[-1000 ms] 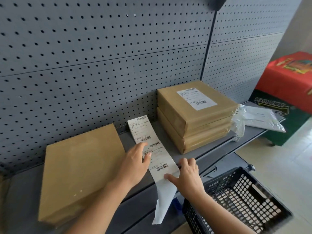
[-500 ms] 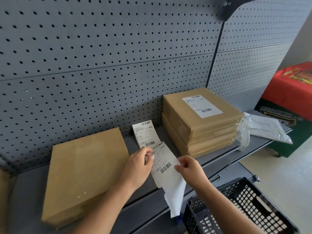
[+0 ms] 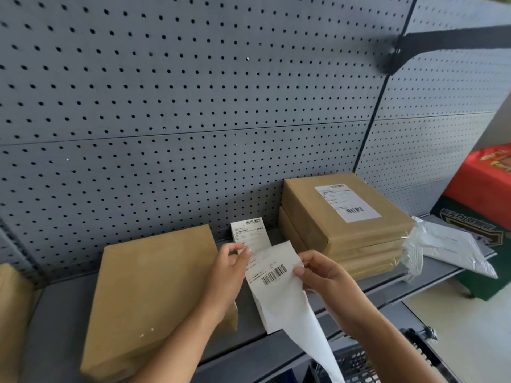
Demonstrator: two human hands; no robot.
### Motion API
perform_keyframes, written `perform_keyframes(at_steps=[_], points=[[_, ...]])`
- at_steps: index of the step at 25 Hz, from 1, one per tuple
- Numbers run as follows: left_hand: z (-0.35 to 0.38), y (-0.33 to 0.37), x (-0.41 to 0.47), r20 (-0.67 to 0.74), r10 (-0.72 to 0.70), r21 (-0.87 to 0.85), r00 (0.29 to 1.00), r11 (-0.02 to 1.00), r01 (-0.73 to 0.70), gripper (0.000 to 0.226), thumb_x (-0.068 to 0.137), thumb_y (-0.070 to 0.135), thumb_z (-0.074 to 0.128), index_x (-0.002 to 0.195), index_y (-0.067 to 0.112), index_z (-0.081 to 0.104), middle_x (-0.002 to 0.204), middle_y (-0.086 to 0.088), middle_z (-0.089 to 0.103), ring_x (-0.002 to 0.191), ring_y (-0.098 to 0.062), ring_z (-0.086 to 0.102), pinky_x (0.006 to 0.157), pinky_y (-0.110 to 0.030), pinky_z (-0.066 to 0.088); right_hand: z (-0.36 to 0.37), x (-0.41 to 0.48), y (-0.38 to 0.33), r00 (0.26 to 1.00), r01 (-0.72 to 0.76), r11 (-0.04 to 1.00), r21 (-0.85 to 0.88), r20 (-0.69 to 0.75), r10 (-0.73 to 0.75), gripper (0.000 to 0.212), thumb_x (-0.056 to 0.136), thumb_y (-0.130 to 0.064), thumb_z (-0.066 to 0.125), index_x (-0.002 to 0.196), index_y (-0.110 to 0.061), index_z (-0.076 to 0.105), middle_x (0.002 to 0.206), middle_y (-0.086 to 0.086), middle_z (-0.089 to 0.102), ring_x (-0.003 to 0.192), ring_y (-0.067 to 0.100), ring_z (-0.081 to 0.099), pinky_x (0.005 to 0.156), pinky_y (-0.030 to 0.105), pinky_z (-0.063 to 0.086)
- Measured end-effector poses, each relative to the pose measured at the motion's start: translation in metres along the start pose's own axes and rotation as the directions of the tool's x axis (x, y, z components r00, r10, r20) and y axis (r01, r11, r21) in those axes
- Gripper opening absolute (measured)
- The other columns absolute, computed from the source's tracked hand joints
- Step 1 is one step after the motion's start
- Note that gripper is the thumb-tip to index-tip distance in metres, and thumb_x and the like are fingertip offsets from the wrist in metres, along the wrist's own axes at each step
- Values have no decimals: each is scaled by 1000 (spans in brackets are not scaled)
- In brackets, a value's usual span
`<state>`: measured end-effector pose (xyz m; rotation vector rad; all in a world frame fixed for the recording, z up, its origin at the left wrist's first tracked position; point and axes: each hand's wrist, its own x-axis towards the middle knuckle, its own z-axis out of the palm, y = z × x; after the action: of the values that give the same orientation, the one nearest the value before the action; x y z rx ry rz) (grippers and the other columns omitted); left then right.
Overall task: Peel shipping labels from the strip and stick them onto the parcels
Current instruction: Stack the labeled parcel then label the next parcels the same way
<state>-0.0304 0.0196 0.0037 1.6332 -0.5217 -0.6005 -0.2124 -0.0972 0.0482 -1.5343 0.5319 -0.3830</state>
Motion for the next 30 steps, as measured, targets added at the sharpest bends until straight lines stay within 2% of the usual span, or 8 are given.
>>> perform_keyframes(at_steps=[2, 6, 8, 12, 17, 22, 27, 30], points=[[-5, 3, 3, 29, -73, -98, 997, 992, 75, 26, 98, 27, 66, 123, 25, 59, 111, -2, 75, 100, -16, 74, 90, -38, 58, 1, 1, 9, 998, -27, 992, -124, 51, 34, 8, 97, -17, 62, 95, -14, 69, 103, 11, 74, 88, 18, 64, 81, 29, 49], [-14, 7, 4, 21, -91, -234, 996, 968, 93, 38, 94, 2, 66, 123, 26, 59, 111, -1, 76, 93, -16, 76, 71, -28, 58, 4, 4, 20, 982, -134, 935, -328, 86, 171, 12, 94, -9, 63, 97, -17, 71, 90, -4, 74, 73, -1, 62, 66, 13, 46], [-17, 6, 4, 43, -71, -241, 997, 967, 79, 45, 93, 0, 67, 127, 28, 58, 115, 0, 75, 96, -15, 76, 71, -26, 58, 2, 9, 22, 982, -155, 913, -378, 41, 184, 21, 93, -7, 60, 105, -21, 69, 96, -3, 74, 77, 1, 66, 66, 14, 48], [-16, 4, 2, 83, -24, -200, 996, 979, 40, 57, 91, -1, 70, 136, 27, 51, 119, 0, 74, 99, -16, 75, 74, -28, 61, 9, 30, 20, 988, -73, 949, -307, -153, 27, 30, 93, -13, 60, 117, -32, 61, 100, -4, 74, 93, 12, 71, 86, 36, 58], [-15, 3, 1, 120, -15, -196, 993, 980, 39, 61, 89, -7, 70, 137, 24, 51, 109, -3, 78, 93, -24, 77, 75, -40, 65, 26, 51, 13, 922, 123, 804, -582, -233, -310, 33, 94, -24, 63, 123, -36, 51, 105, -13, 61, 94, 7, 63, 74, 27, 57], [-19, 6, -1, 173, -11, -227, 985, 973, 51, 49, 95, 0, 65, 135, 24, 52, 111, -3, 79, 98, -26, 76, 74, -41, 64, 32, 57, 10, 949, 105, 834, -542, -197, -247, 36, 97, -14, 57, 124, -35, 47, 100, -13, 64, 86, -2, 64, 65, 21, 57], [-21, 10, -1, 61, -65, -291, 996, 953, 80, 21, 106, 25, 51, 123, 21, 63, 101, -7, 79, 78, -19, 75, 55, -28, 57, 29, 58, 17, 964, 82, 854, -514, -177, -199, 36, 95, -15, 63, 120, -35, 47, 99, -10, 66, 86, 6, 67, 75, 30, 61], [-20, 9, 1, 30, -73, -272, 997, 959, 78, 20, 106, 18, 51, 121, 20, 64, 99, -7, 80, 83, -19, 76, 64, -34, 62, 29, 59, 19, 971, 66, 852, -520, -163, -175, 41, 94, -16, 64, 124, -34, 44, 98, -9, 64, 85, 9, 66, 72, 30, 61]])
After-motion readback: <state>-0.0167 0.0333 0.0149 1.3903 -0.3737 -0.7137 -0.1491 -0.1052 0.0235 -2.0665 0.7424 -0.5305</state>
